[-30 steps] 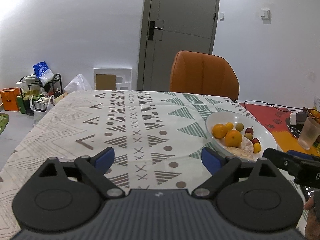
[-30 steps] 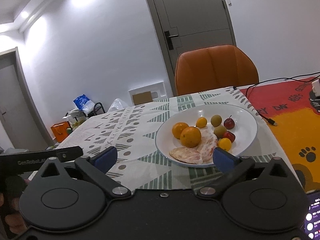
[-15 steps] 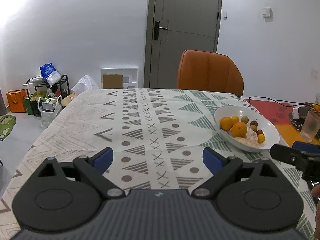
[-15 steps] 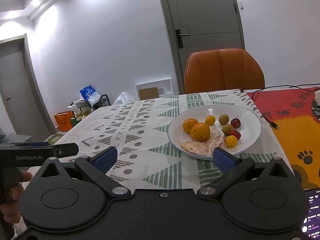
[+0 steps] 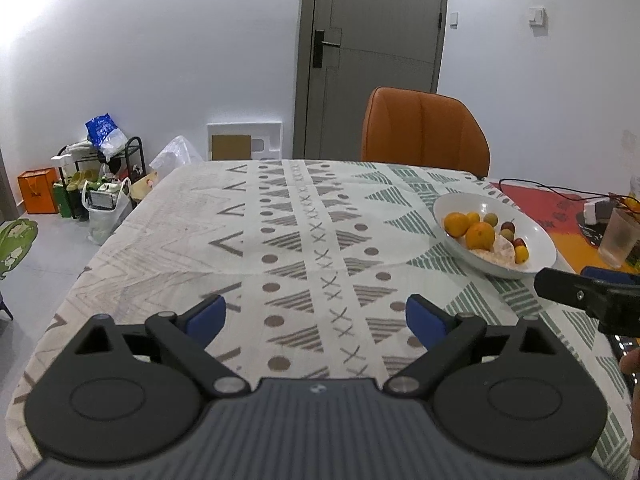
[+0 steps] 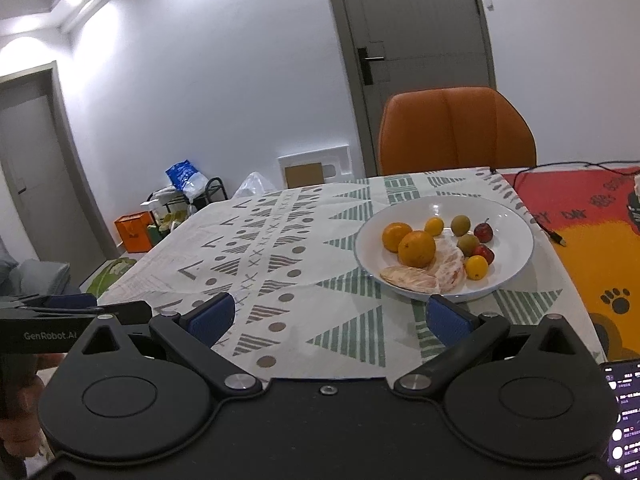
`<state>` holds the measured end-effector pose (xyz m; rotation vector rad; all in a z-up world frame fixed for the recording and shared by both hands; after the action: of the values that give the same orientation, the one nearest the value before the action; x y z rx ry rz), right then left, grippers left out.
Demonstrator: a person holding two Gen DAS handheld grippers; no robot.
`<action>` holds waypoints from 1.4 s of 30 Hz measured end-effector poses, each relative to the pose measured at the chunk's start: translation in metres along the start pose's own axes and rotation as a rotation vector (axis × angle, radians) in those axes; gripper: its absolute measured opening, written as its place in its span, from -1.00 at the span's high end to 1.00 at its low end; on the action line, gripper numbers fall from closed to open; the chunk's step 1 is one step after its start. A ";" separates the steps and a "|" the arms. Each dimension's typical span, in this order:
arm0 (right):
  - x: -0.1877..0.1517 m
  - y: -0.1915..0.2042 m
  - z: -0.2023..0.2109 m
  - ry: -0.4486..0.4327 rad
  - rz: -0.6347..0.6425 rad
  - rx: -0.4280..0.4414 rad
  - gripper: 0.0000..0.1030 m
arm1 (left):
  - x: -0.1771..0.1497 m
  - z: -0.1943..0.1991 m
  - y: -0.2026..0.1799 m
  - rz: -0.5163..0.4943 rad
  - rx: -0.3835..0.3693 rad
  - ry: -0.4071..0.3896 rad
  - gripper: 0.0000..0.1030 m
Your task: Organize fruits
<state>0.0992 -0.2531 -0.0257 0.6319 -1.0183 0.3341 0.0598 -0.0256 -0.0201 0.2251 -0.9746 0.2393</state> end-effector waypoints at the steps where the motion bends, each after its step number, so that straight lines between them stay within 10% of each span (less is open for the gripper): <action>1: -0.001 0.002 0.001 0.007 0.002 0.003 -1.00 | -0.001 0.002 0.002 0.004 -0.005 0.002 -0.86; 42: -0.014 0.017 0.006 0.057 -0.036 0.031 -1.00 | -0.011 0.017 0.030 0.017 0.031 0.004 -0.94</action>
<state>0.0790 -0.2436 -0.0295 0.6643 -0.9482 0.3349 0.0312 -0.0034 -0.0178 0.2444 -0.9696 0.2701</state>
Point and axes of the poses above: each gripper's, at about its wrist camera, not at the fingertips, and z roughly against the way its jaws point, y to its left, x to its top, the point moved 3 cm from there along -z, roughly the way its jaws point, and after that the axes turned 15 degrees about x, right-handed, at the moved point
